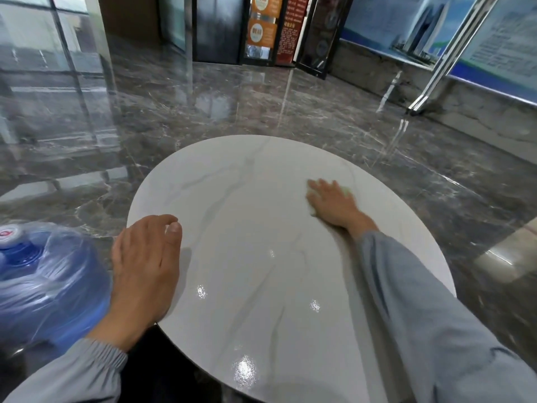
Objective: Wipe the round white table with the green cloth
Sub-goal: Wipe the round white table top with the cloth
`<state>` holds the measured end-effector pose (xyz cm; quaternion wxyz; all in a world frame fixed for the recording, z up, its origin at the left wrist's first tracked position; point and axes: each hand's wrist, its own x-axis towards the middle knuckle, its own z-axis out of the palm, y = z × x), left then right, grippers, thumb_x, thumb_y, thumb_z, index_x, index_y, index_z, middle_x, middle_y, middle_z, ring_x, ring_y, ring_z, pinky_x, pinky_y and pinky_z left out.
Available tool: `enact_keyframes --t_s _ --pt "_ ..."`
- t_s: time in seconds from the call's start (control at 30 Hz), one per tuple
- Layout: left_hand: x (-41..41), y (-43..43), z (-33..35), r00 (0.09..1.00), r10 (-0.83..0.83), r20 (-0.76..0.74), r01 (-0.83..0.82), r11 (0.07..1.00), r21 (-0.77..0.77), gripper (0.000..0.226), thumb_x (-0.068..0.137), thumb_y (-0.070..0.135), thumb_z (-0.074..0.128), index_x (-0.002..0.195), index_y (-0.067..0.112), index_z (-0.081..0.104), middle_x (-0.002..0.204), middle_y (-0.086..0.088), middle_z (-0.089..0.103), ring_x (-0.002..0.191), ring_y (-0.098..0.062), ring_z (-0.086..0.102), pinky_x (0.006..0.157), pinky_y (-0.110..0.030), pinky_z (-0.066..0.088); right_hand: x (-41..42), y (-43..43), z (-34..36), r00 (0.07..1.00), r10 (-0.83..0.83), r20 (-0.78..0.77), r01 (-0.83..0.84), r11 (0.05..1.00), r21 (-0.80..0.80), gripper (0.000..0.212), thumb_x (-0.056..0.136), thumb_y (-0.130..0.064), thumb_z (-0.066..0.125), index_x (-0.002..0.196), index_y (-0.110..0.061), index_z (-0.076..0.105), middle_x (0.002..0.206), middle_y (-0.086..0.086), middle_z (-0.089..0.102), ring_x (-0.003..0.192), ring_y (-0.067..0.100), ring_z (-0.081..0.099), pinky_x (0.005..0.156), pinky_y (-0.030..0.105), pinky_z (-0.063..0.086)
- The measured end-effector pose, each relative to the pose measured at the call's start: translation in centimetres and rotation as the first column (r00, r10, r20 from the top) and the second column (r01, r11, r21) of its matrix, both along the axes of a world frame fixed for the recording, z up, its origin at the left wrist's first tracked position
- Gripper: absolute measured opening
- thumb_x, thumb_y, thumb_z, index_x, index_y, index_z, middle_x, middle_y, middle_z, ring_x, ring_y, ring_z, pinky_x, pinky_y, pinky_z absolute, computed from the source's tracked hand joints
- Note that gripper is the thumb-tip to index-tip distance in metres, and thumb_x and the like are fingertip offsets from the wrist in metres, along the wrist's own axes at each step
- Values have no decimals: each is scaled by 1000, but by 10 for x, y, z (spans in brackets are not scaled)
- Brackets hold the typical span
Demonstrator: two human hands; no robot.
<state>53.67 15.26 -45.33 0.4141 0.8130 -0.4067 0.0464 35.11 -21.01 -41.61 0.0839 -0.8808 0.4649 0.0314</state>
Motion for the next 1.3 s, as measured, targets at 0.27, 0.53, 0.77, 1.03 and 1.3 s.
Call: enact_keyframes --t_s 0.27,0.53,0.77,1.03,1.3 --pt "2 3 -7 974 -16 -224 -62 941 -333 35 107 69 15 128 61 41 123 24 41 126 -17 45 115 -53 35 66 248 -22 638 766 73 -764 642 -59 62 103 -62 21 162 -42 24 174 -7 13 161 23 1 124 52 -8" --pt "4 1 -10 977 -5 -213 -61 952 -299 38 106 70 14 126 54 43 119 25 39 121 -9 41 113 -46 33 68 189 -15 769 635 75 -637 771 -4 58 105 -65 28 160 -54 12 173 -17 8 160 12 -2 125 45 0" --pt "5 0 -12 978 2 -210 -66 952 -300 40 105 71 16 125 50 44 115 25 39 115 8 39 110 -37 29 -8 13 -15 998 70 6 -70 998 -5 62 104 -68 22 162 -50 11 174 -11 6 161 24 3 127 53 8" --pt "8 -3 -15 989 -3 -149 -40 957 -289 29 107 67 17 119 62 43 117 23 41 118 -6 41 109 -39 29 -143 -68 -10 942 -334 27 335 942 -21 58 102 -60 15 153 -36 30 165 4 29 152 31 22 120 54 15" --pt "8 -5 -17 990 11 -137 -47 964 -262 37 107 66 16 124 49 45 116 22 44 115 -5 41 108 -39 30 -99 -85 -8 926 -376 19 375 926 53 60 100 -61 19 159 -48 16 174 -11 5 160 27 -2 121 66 1"
